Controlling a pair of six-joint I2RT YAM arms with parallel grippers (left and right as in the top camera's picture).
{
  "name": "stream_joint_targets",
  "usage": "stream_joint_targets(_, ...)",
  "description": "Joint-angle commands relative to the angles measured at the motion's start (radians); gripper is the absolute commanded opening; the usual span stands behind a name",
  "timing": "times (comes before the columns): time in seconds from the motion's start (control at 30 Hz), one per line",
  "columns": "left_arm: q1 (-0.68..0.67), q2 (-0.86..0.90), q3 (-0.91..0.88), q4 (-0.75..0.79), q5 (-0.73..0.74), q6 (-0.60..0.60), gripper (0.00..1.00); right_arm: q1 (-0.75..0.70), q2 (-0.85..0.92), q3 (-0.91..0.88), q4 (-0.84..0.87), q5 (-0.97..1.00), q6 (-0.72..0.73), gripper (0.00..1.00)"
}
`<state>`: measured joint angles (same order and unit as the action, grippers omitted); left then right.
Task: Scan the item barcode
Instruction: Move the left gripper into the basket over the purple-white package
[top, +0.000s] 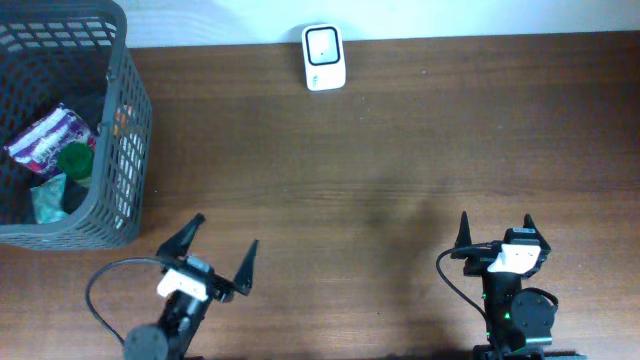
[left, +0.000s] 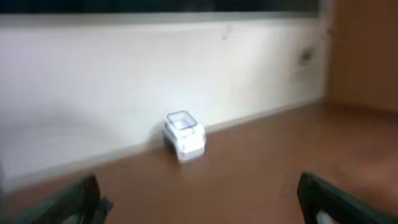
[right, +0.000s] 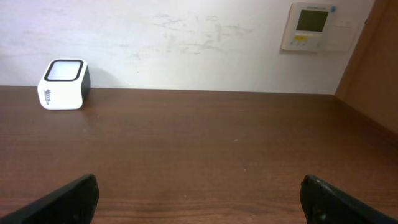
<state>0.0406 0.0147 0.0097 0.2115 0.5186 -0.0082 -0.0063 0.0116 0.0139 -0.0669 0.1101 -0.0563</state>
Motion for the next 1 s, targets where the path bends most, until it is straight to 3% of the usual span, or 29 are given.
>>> stream_joint_targets(0.0, 0.002, -0.008, 0.0, 0.295, 0.116, -0.006, 0.99, -0.007, 0.0, -0.008, -0.004, -0.002, 0.001, 0.99)
stream_joint_targets(0.07, 0.002, -0.007, 0.014, 0.508, -0.074, -0.006, 0.99, -0.007, 0.0, -0.008, -0.004, -0.002, 0.001, 0.98)
stream_joint_targets(0.2, 0.002, 0.04, 0.154, 0.525, -0.247, 0.021, 0.99, -0.007, 0.0, -0.008, -0.004, -0.002, 0.001, 0.98)
stream_joint_targets(0.3, 0.002, 0.19, 0.366, 0.495, -0.25, 0.113, 0.99, -0.007, 0.0, -0.008, -0.004, -0.002, 0.001, 0.98)
stream_joint_targets(0.5, 0.002, 0.487, 0.631, 0.48, -0.114, 0.111, 0.99, -0.007, 0.0, -0.008, -0.004, -0.002, 0.001, 0.98)
stream_joint_targets(0.6, 0.002, 0.64, 0.863, 0.213, -0.121, 0.111, 0.99, -0.007, 0.0, -0.008, -0.004, -0.002, 0.001, 0.98)
stream_joint_targets(0.8, 0.014, 1.174, 1.769, -0.893, -0.136, 0.253, 0.99, -0.007, 0.0, -0.008, -0.004, -0.002, 0.001, 0.98)
stream_joint_targets(0.87, 0.014, 1.306, 1.931, -1.052, -0.279, 0.261, 0.99, -0.007, 0.0, -0.008, -0.004, -0.002, 0.001, 0.99)
stream_joint_targets(0.97, 0.018, 1.487, 2.154, -1.211, -0.591, 0.085, 0.99, -0.007, 0.0, -0.008, -0.004, -0.002, 0.001, 0.98)
